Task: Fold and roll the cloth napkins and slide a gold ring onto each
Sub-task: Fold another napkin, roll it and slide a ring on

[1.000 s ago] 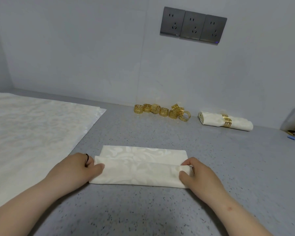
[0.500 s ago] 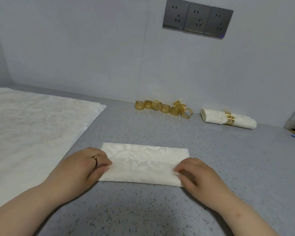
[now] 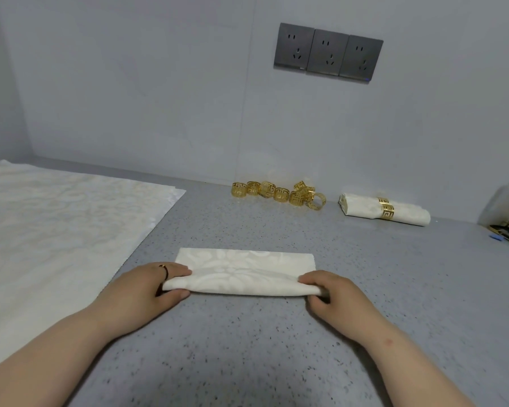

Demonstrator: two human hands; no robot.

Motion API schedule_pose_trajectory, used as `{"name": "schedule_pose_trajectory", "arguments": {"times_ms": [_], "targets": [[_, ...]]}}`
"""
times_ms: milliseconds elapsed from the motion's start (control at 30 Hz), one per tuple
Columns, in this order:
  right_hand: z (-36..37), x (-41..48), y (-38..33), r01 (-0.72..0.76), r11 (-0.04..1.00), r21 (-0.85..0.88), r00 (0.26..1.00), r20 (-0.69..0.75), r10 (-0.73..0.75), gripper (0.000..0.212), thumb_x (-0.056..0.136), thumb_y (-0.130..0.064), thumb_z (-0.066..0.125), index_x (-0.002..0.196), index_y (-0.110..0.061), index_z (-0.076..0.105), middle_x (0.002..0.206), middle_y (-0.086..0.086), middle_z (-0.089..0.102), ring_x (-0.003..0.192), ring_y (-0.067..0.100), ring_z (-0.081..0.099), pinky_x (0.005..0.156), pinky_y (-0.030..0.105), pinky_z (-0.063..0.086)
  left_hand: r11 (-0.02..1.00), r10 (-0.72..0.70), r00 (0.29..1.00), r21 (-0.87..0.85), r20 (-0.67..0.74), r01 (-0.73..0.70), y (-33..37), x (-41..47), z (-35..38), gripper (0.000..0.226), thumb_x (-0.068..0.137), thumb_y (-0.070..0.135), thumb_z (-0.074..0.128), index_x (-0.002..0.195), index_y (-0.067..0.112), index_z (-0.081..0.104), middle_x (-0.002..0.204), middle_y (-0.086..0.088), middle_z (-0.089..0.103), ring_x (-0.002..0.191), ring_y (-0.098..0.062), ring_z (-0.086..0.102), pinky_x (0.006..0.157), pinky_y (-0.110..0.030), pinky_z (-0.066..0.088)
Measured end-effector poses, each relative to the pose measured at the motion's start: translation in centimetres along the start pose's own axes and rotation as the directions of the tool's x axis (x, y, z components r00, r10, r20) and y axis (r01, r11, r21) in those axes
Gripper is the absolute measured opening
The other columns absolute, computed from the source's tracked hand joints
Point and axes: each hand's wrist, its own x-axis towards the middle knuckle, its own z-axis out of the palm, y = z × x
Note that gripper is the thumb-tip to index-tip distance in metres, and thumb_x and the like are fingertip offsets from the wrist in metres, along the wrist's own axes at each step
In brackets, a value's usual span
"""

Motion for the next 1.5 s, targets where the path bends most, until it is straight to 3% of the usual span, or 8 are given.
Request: {"name": "schedule_pose_trajectory", "arguments": {"times_ms": [200,400,700,800,967,1133,1333,1500], "targets": [[-1.4,-1.1,0.0,-0.158,0.945,0.288,0.987,0.058,0.147,0.025,0.083,-0.002,0.053,0.066,-0.020,0.057,0.059,-0.013,0.052,0.053,-0.001,0.044,0.052,0.009,0.034,0.971,-0.082,0.994,-0.220,0.070,0.095,0.7,-2.0,-1.2,0.005,0.075,0.046,0.065,0.077,0.050,0.062,0.087,0.035,0.063,0.085,0.006,0.059,0.074,-0.007,0.042],[-1.7,-1.0,0.0,-0.236,0.865,0.442,0.971,0.066,0.231,0.018,0.087,-0.004,0.049,0.084,-0.019,0.056,0.076,-0.005,0.054,0.067,0.006,0.046,0.055,0.010,0.037,0.918,-0.185,0.983,-0.354,0.010,0.177,1.0,-2.7,-1.8,0.010,0.082,0.032,0.066,0.072,0.030,0.069,0.068,0.004,0.068,0.056,0.000,0.056,0.055,-0.008,0.038],[1.0,0.6,0.2,-0.245,0.873,0.422,0.912,-0.206,0.355,0.022,0.089,-0.013,0.055,0.102,-0.019,0.038,0.059,-0.005,0.040,0.056,0.007,0.039,0.051,0.015,0.034,0.897,-0.382,0.902,-0.315,-0.200,0.310,2.1,0.0,-0.9,0.037,0.087,0.028,0.058,0.122,0.022,0.049,0.084,0.008,0.052,0.081,-0.017,0.053,0.062,-0.019,0.036],[1.6,1.1,0.5,-0.266,0.930,0.255,0.911,-0.250,0.329,0.018,0.089,-0.021,0.055,0.094,-0.018,0.039,0.065,-0.008,0.041,0.061,0.006,0.040,0.054,0.019,0.030,0.951,-0.298,0.920,0.004,-0.254,0.309,3.0,0.6,-1.2,0.037,0.089,0.030,0.051,0.126,0.026,0.047,0.096,0.011,0.054,0.086,-0.016,0.055,0.066,-0.027,0.035],[1.8,1.3,0.3,-0.262,0.954,0.144,0.922,-0.255,0.291,0.016,0.091,-0.029,0.051,0.079,-0.023,0.043,0.067,-0.011,0.044,0.066,0.010,0.042,0.056,0.019,0.031,0.863,0.350,0.903,0.461,-0.248,-0.207,6.0,2.1,0.3,0.037,0.070,0.029,0.038,0.077,0.021,0.074,0.083,0.002,0.071,0.073,-0.020,0.068,0.076,-0.026,0.040],[1.8,1.1,0.3,-0.244,0.961,0.130,0.939,-0.215,0.267,0.025,0.092,-0.032,0.049,0.070,-0.031,0.037,0.066,-0.010,0.046,0.059,0.004,0.040,0.055,0.019,0.031,0.790,0.356,0.930,0.501,0.094,-0.353,8.7,3.5,3.8,0.054,0.067,0.056,0.032,0.080,0.026,0.075,0.087,0.009,0.072,0.081,-0.011,0.069,0.083,-0.026,0.035],[1.4,0.9,0.0,-0.201,0.976,0.086,0.968,-0.135,0.211,0.011,0.092,-0.038,0.047,0.089,-0.029,0.052,0.085,-0.010,0.052,0.076,0.006,0.046,0.063,0.016,0.034,0.884,0.322,0.935,0.304,0.152,-0.354,8.1,4.5,4.7,0.052,0.069,0.059,0.029,0.079,0.034,0.073,0.078,0.022,0.068,0.064,0.005,0.064,0.059,-0.009,0.047],[0.5,0.1,1.0,-0.043,0.993,-0.113,0.994,-0.109,0.030,0.043,0.077,-0.055,0.053,0.110,-0.029,0.061,0.111,-0.020,0.038,0.106,0.001,0.028,0.087,0.016,0.022,0.930,0.283,0.954,0.215,0.095,-0.297,6.9,4.6,5.6,0.098,0.053,0.069,-0.002,0.134,0.035,0.041,0.138,0.020,0.042,0.123,-0.004,0.042,0.098,-0.015,0.026]]}}
